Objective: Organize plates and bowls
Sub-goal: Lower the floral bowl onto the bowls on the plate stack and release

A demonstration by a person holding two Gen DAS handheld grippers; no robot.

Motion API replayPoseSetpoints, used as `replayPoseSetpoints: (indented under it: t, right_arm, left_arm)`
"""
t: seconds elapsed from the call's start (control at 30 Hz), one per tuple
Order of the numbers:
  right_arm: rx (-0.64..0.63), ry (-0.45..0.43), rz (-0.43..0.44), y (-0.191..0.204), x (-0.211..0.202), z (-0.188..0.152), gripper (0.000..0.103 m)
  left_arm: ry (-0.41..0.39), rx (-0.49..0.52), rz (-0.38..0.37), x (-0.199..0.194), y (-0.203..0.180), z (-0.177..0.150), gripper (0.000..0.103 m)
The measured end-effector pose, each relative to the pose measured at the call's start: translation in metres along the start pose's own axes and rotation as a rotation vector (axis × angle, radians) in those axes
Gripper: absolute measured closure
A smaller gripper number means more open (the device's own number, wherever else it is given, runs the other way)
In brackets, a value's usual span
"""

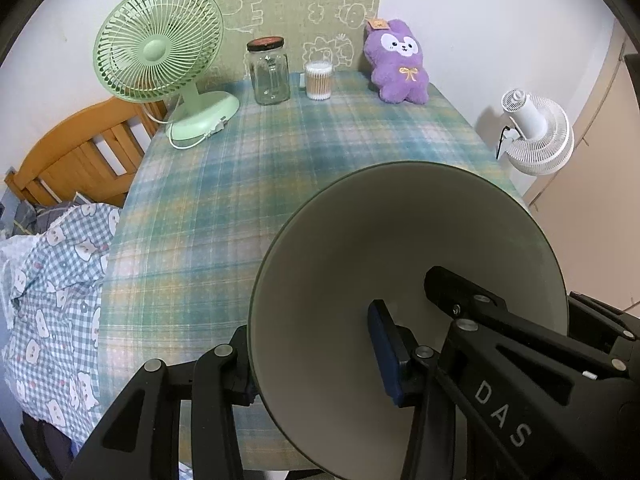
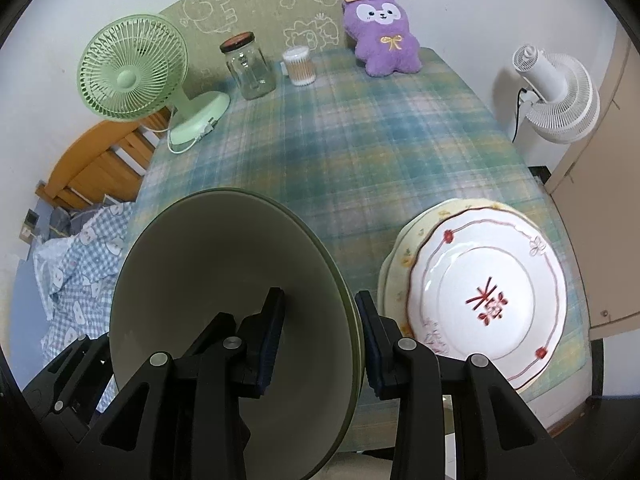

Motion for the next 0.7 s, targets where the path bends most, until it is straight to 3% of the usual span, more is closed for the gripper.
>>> replayPoseSetpoints:
  t: [0.7]
  right_arm:
    - [-0.039,0.005,-0.021,-0.111,-0.02,0.022,0.063]
  left_arm:
    - [0.008,-0.054,-0.016,0.007,-0.11,0.016,0.057]
Point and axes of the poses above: each gripper's, at about its wrist camera, not at the fingertips, and x roughly the way its jaws point, y to its left, z to its top, the point moved 10 cm from there along x, roughly the way its jaws point
